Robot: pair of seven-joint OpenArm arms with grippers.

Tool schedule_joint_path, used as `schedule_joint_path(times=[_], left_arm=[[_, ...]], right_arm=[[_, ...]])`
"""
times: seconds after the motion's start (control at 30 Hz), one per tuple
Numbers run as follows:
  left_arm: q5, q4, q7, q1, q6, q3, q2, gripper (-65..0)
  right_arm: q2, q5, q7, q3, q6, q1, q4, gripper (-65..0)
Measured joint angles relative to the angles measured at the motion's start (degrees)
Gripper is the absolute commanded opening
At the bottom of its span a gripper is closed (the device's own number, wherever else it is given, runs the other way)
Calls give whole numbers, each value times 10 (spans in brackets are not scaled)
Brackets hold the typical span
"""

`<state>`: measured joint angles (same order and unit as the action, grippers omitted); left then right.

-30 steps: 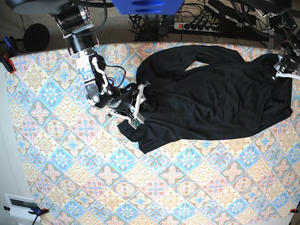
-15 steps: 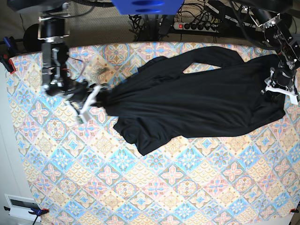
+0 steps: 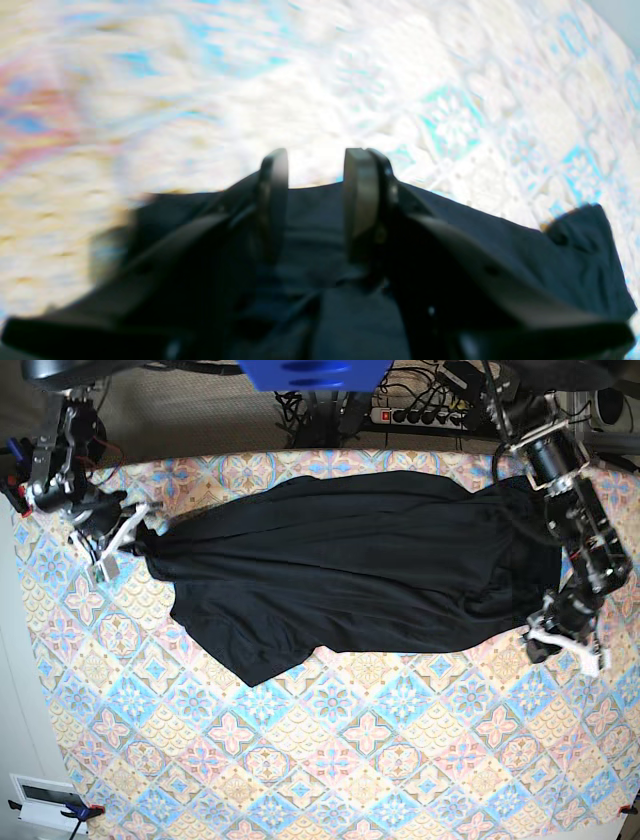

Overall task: Layout the t-shirt on the table in an organized manner, then fold the t-shirt properly
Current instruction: 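Grasp the shirt with both grippers and stretch it apart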

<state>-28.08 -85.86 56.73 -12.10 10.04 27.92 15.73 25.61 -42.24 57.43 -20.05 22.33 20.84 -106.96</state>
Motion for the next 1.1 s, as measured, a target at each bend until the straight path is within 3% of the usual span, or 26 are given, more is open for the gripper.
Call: schedule_joint_path(times=[0.13, 0.27, 0.43, 0.5, 0.6, 0.63, 0.77, 0.93, 1.1], left_arm=[[82, 114, -63, -44, -4, -85, -34, -462], [117, 197, -108, -75, -1, -192, -46, -462], [118, 230, -117, -87, -1, -288, -44, -469], [121, 228, -124, -83, -2, -313, -39, -508], [116, 223, -120, -77, 0, -347, -14, -637], [114, 222, -117, -76, 1, -355, -7, -650], [110, 173, -83, -46, 6, -362, 16, -650], [110, 24, -64, 67, 6, -365, 72, -650], [105, -39, -19, 121, 7, -365, 107, -650]], right_arm=[[0, 3, 26, -25, -1, 2, 0, -644], [0, 1, 47, -42, -2, 2, -3, -642], [-1, 2, 49, -54, -4, 2, -42, -558], [0, 0, 47, -54, -2, 0, -52, -521], [-2, 3, 48, -54, -3, 1, -52, -484], [-2, 3, 49, -54, -2, 1, -52, -478], [-5, 6, 48, -32, -4, -63, -50, -476], [-5, 6, 58, 37, -1, -135, -45, -475], [-3, 26, 29, 125, -2, -263, 52, -475]])
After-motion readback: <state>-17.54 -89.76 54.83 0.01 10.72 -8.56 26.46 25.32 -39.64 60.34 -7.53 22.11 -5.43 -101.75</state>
